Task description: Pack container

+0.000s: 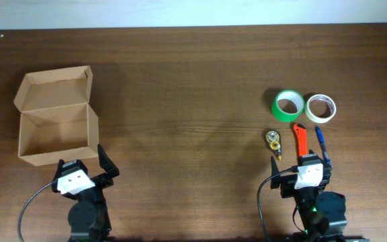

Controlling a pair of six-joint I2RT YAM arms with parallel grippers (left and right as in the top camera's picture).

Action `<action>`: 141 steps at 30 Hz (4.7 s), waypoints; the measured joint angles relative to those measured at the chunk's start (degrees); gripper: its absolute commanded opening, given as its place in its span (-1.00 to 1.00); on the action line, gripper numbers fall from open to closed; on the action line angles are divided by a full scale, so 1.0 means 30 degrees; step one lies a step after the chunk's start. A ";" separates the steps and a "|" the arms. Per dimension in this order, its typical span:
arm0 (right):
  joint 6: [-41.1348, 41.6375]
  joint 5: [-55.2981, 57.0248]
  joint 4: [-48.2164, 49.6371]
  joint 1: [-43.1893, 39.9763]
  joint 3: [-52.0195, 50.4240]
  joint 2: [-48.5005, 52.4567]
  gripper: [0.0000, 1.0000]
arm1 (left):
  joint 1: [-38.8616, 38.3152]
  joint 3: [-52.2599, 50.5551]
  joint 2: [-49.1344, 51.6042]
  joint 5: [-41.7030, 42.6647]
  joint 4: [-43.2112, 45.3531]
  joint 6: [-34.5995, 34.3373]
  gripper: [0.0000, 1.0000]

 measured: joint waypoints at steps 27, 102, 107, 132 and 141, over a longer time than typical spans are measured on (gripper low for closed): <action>0.0007 0.0000 0.0000 0.0000 0.0000 0.0000 0.98 | 0.0000 0.0000 0.0000 0.0000 0.0000 0.0000 1.00; 0.1188 -0.1319 -0.9559 -0.5144 2.3023 2.1325 0.98 | 0.3366 3.0636 2.7940 0.6557 -1.1868 0.1042 0.99; 0.1231 -0.2747 -1.3376 -0.5639 2.9514 2.6068 0.98 | 0.3381 3.1000 2.8625 0.6732 -1.3304 0.1814 0.99; 0.2820 -0.5428 -1.5926 -0.5639 3.0957 2.9864 0.93 | 0.3381 3.1168 3.3805 0.7344 -2.3052 0.3876 0.61; 0.2820 -0.5202 -1.5868 -0.5639 3.0957 2.9864 0.92 | 0.3381 3.1168 3.5015 0.7388 -2.3059 0.3869 0.54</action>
